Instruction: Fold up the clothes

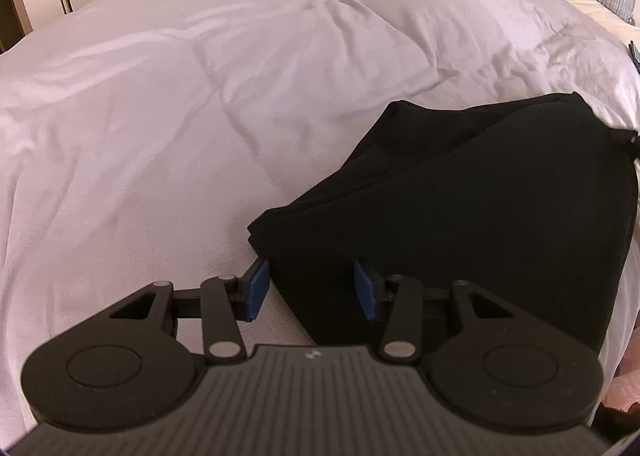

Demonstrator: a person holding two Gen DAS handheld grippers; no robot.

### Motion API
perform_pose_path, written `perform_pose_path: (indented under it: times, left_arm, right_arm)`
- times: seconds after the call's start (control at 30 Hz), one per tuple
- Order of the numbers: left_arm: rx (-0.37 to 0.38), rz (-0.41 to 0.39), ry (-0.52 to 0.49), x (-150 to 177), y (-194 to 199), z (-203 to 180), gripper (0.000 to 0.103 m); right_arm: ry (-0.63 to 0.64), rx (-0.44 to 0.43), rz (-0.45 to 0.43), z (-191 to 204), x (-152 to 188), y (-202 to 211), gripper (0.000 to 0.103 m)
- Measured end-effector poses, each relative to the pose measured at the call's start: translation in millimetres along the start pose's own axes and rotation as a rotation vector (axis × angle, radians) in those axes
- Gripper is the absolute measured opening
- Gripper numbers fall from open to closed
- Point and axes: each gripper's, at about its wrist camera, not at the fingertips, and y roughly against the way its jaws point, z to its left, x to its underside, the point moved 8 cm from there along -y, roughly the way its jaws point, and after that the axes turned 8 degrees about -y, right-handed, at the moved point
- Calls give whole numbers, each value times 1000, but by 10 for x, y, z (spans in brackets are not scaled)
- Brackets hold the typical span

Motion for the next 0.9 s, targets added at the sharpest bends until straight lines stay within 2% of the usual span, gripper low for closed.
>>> perform_pose_path:
  times: [0.1,0.23,0.3,0.33,0.4,0.47,0.5,0.53,0.6,0.7,0.73,0.8,0.83,0.9]
  left_arm:
    - [0,-4,4,-10,-2,2,41]
    - [1,-3,7,1,0,1,41]
    - [-3,-5,3,1,22,8,41]
    - [-7,-7,-1,-2,39,16,41]
    - [-15,-19,-7,-19,87,21,41]
    - [-23,-38,-14,-44,148,20,41]
    - [-26,-48,-17,-57,176,17,41]
    - [-21,-58,-26,-71,190,-6,41]
    - [-4,-74,-44,-95,191,-66,40]
    - [34,-64,-55,-102,66,-151,37]
    - [39,-55,-65,-95,-7,-166,36]
    - [36,-46,-73,-73,-151,-150,31]
    - [43,-38,-47,-63,-210,-98,29]
    - [48,-46,4,-69,-226,-1,25]
  right_arm:
    - [36,-46,-49,153,-96,64,5]
    - [30,37,3,-30,43,-156,4]
    - [-10,35,5,-112,18,-148,3]
    - [-30,34,7,-152,6,-145,6]
    - [-40,49,-9,-167,-33,-70,25]
    - [20,125,-70,-92,-110,56,48]
    - [74,163,-109,-21,-139,121,52]
    - [120,173,-138,63,-152,188,52]
    - [203,124,-156,268,-107,265,51]
    - [341,57,-95,495,100,144,45]
    - [363,74,-61,463,163,42,39]
    - [354,132,4,268,246,-183,34]
    - [322,119,9,175,236,-223,33]
    - [241,105,-7,77,163,-178,19]
